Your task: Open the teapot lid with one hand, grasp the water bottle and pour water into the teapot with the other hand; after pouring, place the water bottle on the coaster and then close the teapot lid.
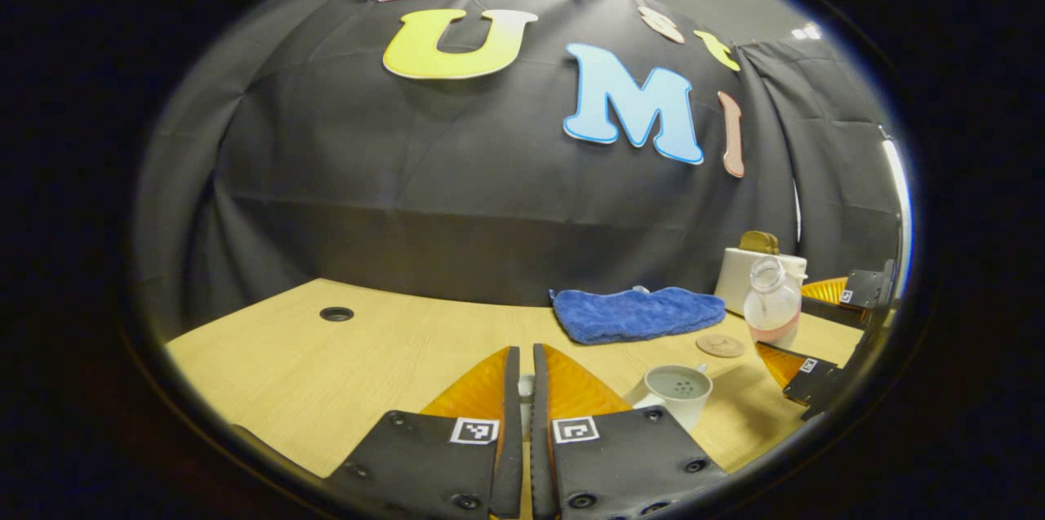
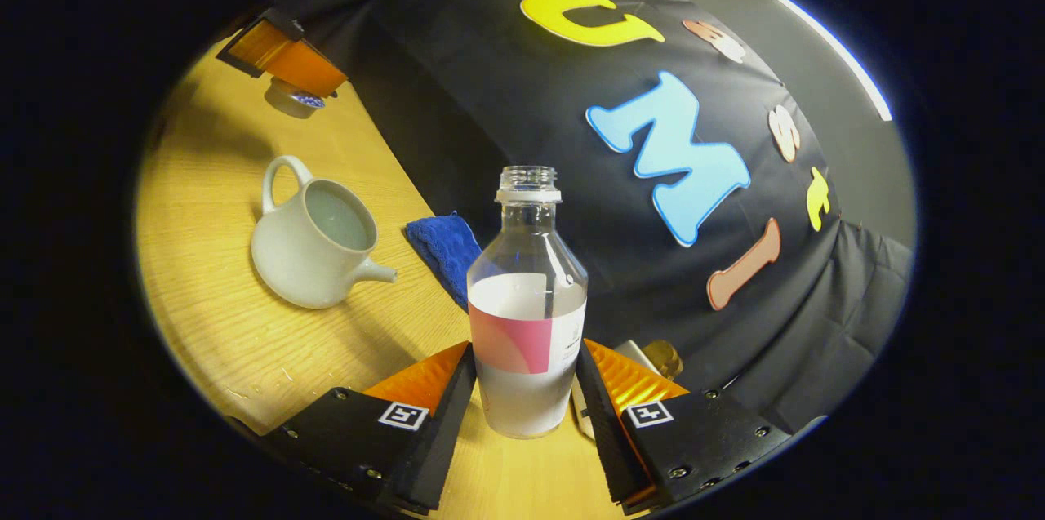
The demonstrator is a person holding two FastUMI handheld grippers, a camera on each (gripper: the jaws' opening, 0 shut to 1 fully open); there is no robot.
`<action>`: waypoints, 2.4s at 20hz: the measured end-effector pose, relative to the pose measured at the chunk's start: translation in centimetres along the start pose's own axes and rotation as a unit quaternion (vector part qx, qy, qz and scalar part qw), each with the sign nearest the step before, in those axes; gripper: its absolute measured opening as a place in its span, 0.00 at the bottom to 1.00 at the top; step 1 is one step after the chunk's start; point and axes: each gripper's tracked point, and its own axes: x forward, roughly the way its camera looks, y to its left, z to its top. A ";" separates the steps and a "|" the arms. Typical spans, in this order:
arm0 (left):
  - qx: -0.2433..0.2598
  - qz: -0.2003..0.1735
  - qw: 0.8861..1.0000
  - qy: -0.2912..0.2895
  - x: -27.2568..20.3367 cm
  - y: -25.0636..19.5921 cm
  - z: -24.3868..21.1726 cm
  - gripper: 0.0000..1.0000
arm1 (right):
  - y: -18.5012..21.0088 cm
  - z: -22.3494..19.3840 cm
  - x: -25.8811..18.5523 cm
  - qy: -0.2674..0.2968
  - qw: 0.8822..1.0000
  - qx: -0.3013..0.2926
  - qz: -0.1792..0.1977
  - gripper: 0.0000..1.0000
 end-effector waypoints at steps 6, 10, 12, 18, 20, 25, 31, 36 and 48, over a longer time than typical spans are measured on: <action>-0.008 -0.003 1.000 -0.001 -0.1 0.3 0.0 0.12 | -2.4 0.8 -0.2 -0.016 0.992 -0.126 -0.011 0.73; -0.017 -0.005 1.000 -0.002 0.0 0.5 0.1 0.12 | -2.4 1.0 0.0 -0.025 0.981 -0.193 -0.008 0.73; -0.019 -0.005 1.000 -0.002 0.0 0.5 0.1 0.12 | -2.2 1.5 -0.2 -0.034 0.973 -0.228 -0.007 0.73; -0.027 -0.005 1.000 -0.004 0.0 0.8 0.2 0.12 | -1.9 2.8 0.1 -0.055 0.945 -0.323 -0.008 0.72; -0.030 -0.006 1.000 -0.005 -0.1 0.8 0.1 0.10 | -2.0 3.1 0.3 -0.057 0.936 -0.348 -0.007 0.73; -0.030 -0.006 1.000 -0.003 0.0 0.7 0.2 0.10 | -2.0 3.0 0.8 -0.057 0.909 -0.412 -0.007 0.72; -0.032 -0.006 0.999 -0.005 0.0 0.9 0.2 0.10 | -2.6 3.7 1.4 -0.065 0.893 -0.444 -0.018 0.72; -0.035 -0.008 0.999 -0.005 0.1 0.8 0.2 0.12 | -3.0 4.5 1.6 -0.079 0.870 -0.485 -0.028 0.72; -0.040 -0.009 0.999 -0.005 -0.1 0.9 0.2 0.12 | -3.7 7.2 1.4 -0.110 0.821 -0.558 -0.048 0.70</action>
